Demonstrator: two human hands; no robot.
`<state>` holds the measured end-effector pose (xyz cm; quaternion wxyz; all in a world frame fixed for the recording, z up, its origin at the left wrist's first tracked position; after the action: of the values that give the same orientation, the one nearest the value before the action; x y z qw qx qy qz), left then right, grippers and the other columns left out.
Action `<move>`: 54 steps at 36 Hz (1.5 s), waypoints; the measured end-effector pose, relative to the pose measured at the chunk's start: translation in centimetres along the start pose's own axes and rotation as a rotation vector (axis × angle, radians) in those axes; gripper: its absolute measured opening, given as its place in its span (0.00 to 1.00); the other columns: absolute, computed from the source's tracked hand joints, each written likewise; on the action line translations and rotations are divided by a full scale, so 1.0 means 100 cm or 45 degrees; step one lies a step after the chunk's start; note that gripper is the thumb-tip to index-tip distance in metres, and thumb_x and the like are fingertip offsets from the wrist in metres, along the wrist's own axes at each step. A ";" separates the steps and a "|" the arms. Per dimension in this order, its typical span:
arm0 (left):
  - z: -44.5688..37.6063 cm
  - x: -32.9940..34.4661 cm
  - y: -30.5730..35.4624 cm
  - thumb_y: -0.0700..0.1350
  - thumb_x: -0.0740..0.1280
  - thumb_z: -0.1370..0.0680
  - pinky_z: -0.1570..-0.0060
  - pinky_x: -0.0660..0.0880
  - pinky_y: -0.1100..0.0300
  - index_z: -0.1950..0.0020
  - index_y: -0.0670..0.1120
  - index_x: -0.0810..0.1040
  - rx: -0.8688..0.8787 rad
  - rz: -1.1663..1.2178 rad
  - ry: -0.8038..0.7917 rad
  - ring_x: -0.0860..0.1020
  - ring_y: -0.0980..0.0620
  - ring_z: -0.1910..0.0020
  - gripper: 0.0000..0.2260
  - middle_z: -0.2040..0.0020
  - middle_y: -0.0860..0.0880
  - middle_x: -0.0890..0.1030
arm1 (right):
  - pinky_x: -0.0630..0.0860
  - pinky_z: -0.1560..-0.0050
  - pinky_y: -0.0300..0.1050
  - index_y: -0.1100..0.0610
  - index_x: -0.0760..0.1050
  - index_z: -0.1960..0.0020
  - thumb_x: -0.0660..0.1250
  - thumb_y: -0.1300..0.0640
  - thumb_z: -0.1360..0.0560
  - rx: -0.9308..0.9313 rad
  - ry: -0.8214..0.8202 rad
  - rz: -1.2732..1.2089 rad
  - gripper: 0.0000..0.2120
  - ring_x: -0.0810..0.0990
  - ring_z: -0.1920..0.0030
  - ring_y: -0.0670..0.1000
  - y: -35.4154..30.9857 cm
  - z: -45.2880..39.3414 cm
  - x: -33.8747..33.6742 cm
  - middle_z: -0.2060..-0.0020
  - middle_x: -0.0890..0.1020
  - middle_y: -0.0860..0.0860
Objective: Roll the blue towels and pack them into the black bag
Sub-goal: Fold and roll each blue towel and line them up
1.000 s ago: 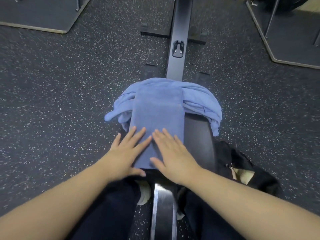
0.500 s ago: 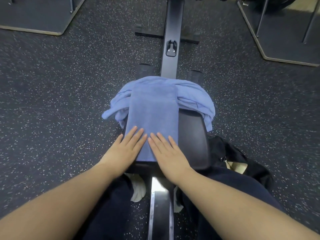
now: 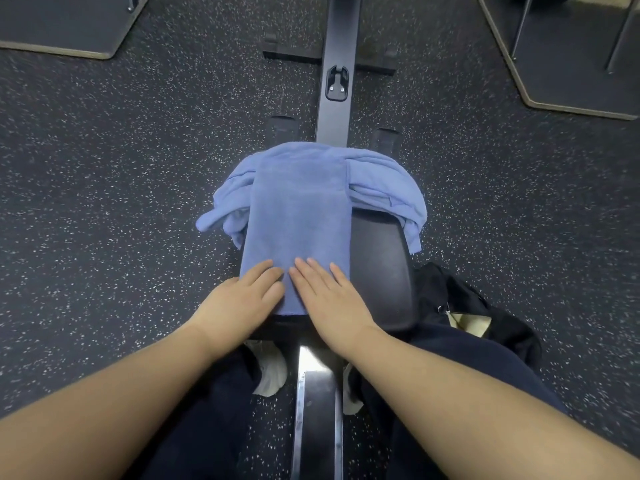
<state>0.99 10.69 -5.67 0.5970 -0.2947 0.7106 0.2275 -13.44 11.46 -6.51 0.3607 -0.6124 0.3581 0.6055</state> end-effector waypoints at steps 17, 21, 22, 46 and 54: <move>-0.005 -0.005 -0.004 0.34 0.67 0.35 0.73 0.68 0.53 0.60 0.43 0.72 -0.124 -0.130 -0.144 0.72 0.43 0.65 0.08 0.62 0.44 0.72 | 0.74 0.47 0.51 0.58 0.73 0.62 0.62 0.56 0.37 0.033 0.234 -0.128 0.06 0.75 0.60 0.56 0.000 -0.001 -0.014 0.64 0.75 0.53; -0.005 -0.010 -0.003 0.45 0.64 0.35 0.71 0.67 0.54 0.61 0.43 0.73 -0.161 -0.090 -0.217 0.72 0.43 0.65 0.07 0.62 0.45 0.72 | 0.67 0.55 0.47 0.57 0.72 0.63 0.56 0.56 0.34 0.043 0.262 -0.122 0.08 0.72 0.62 0.55 0.002 0.000 -0.017 0.65 0.74 0.52; -0.005 -0.012 -0.003 0.47 0.62 0.33 0.70 0.68 0.54 0.61 0.43 0.73 -0.167 -0.081 -0.208 0.72 0.43 0.65 0.08 0.63 0.45 0.72 | 0.67 0.57 0.47 0.57 0.72 0.63 0.57 0.57 0.35 0.047 0.268 -0.102 0.06 0.72 0.62 0.54 0.003 0.000 -0.019 0.65 0.73 0.52; 0.014 -0.011 -0.040 0.50 0.59 0.20 0.52 0.71 0.46 0.53 0.46 0.78 -0.633 0.523 -0.103 0.68 0.45 0.57 0.12 0.58 0.48 0.77 | 0.69 0.47 0.47 0.56 0.79 0.48 0.60 0.53 0.20 0.185 -0.323 -0.543 0.10 0.71 0.49 0.53 0.042 0.007 -0.034 0.53 0.77 0.52; 0.012 -0.005 -0.046 0.50 0.67 0.23 0.56 0.71 0.50 0.54 0.47 0.73 -0.953 0.665 -0.083 0.71 0.46 0.54 0.07 0.59 0.48 0.78 | 0.72 0.49 0.49 0.54 0.71 0.47 0.59 0.54 0.19 0.414 -0.323 -0.630 0.05 0.74 0.51 0.55 0.048 0.010 -0.032 0.53 0.76 0.52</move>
<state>5.12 8.21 -5.26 0.3941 -0.2939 0.6109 0.6206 -18.17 10.06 -3.40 0.6319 -0.5349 0.2424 0.5057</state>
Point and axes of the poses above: each hand's wrist, its own z-axis away from the middle knuckle, its own x-axis out of the palm, y = z × x, the point moved 4 cm from there along -z, towards the middle knuckle
